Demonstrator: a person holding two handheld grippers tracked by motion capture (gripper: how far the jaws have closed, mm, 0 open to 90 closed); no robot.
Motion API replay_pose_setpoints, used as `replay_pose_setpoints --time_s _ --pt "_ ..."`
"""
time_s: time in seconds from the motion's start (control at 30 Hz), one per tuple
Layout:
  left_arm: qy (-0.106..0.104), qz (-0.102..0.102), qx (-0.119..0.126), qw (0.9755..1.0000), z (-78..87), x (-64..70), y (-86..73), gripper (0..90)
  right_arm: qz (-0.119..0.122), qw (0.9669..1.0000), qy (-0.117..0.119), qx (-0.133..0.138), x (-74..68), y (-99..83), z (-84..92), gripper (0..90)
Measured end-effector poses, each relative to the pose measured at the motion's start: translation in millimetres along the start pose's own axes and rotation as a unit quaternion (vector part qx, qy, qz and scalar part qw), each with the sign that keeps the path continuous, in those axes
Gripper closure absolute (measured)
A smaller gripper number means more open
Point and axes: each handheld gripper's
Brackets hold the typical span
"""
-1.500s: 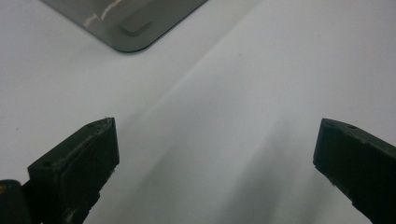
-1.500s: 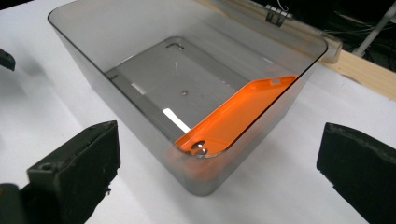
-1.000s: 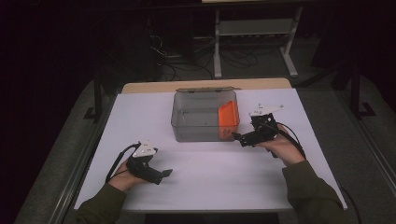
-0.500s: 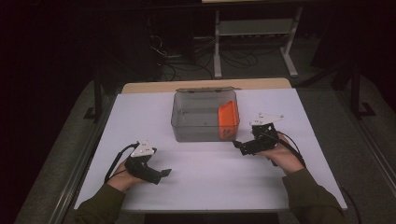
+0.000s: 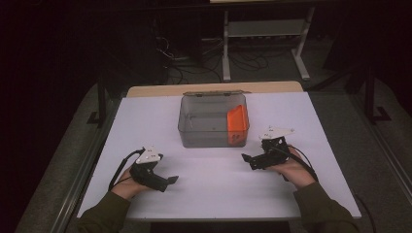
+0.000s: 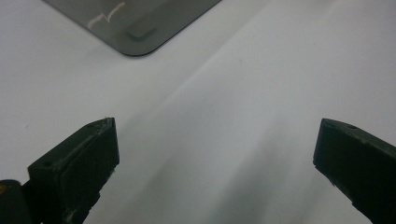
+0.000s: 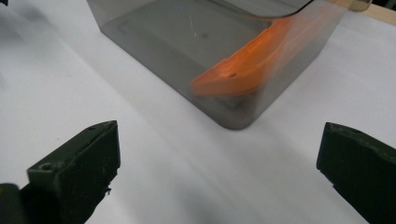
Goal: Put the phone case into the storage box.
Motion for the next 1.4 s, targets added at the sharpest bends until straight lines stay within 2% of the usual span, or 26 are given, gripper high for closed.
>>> replay_pose_setpoints --time_s 0.27,0.67,1.4 --pt "-0.001 -0.001 -0.001 1.0000 0.6 0.3 0.2 0.0 -0.009 1.0000 -0.002 -0.003 -1.9 -10.0 2.4 0.0" --pt "-0.001 -0.002 0.001 1.0000 0.6 1.5 0.5 0.0 -0.021 0.9997 -0.004 0.012 -2.3 -28.0 15.9 0.0" --pt "-0.003 0.000 0.004 1.0000 1.4 2.2 0.6 0.0 -0.020 0.9995 -0.009 0.025 2.1 -48.4 28.1 0.0"
Point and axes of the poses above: each handheld gripper's, and its own axes: z roughly backward along the jaws, y roughly out of its top, x roughly to its right, and after that the axes turned 12 degrees about -z, right-handed
